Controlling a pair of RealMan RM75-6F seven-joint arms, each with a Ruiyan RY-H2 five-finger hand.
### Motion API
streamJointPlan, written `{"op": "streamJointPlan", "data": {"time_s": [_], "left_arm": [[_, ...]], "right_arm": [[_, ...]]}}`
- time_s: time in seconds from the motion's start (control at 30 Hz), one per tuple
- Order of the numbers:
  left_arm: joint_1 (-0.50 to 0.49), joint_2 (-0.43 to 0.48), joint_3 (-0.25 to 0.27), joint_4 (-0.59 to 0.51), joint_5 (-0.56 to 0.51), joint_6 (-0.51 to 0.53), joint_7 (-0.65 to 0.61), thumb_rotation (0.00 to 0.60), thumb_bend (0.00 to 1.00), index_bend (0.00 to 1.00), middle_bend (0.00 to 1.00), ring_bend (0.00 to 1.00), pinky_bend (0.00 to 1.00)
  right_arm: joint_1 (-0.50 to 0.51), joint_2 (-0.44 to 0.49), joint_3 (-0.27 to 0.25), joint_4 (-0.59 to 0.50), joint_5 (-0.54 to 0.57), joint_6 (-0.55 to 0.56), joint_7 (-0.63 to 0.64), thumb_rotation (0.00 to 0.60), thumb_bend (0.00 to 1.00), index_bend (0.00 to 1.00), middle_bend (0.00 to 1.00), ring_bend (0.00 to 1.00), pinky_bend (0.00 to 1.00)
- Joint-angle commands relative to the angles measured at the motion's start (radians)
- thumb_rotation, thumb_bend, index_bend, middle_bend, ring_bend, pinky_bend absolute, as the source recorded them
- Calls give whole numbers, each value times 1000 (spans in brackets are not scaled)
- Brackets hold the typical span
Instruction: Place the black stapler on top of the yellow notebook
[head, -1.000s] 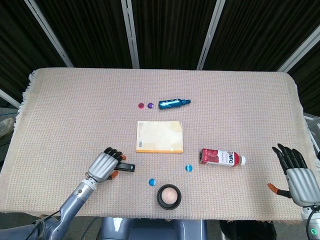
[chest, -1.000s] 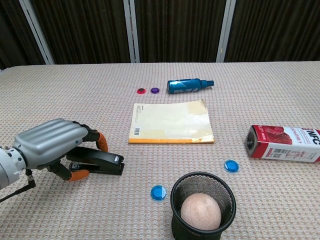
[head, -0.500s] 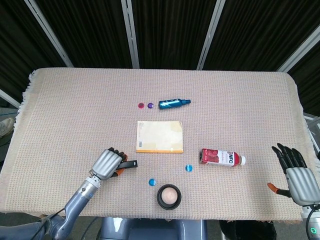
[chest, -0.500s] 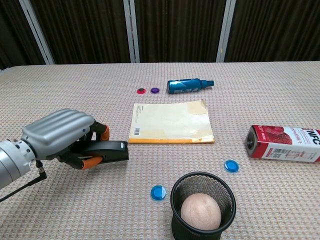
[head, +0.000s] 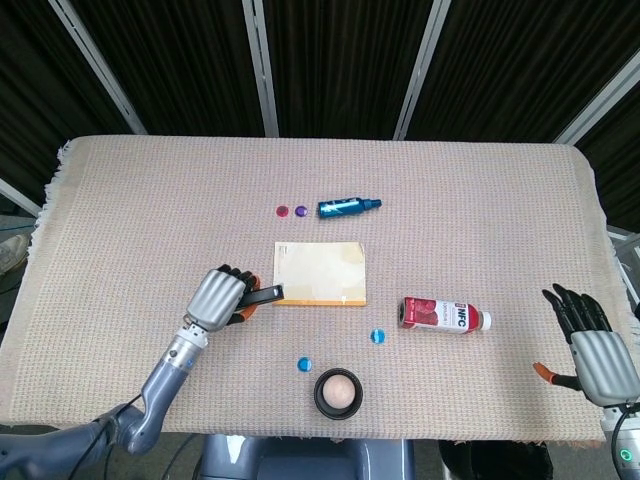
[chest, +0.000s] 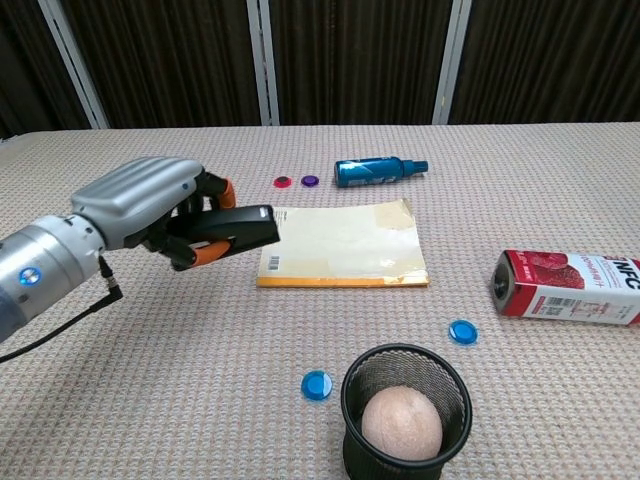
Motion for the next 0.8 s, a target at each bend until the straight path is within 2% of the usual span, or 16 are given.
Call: {"op": "streamJointPlan", "data": {"time_s": [0.03, 0.1, 0.23, 0.7, 0.8], "left_arm": [[-79, -67, -66, 90, -44, -49, -41, 600, 403, 586, 565, 511, 467], [-134, -102, -98, 142, -51, -74, -34, 600, 404, 585, 565, 511, 467], [-203, -159, -123, 224, -71, -106, -34, 600, 403, 588, 566, 511, 466], [-347, -322, -140, 452, -144, -186, -8, 600, 383, 593, 562, 509, 449], [-358, -334, -134, 481, -153, -197, -9, 600, 364, 533, 522, 478, 407]], "right_arm": [[8, 5, 11, 2, 20, -10, 5, 600, 84, 0, 0, 0, 0], [-2, 2, 16, -1, 14, 19, -13, 600, 85, 0, 0, 0, 0], [-13, 11, -2, -8, -31, 44, 7, 600, 85, 0, 0, 0, 0], [-30, 32, -15, 13, -75, 92, 87, 600, 84, 0, 0, 0, 0], [-33, 32, -16, 14, -78, 98, 87, 600, 85, 0, 0, 0, 0]]}}
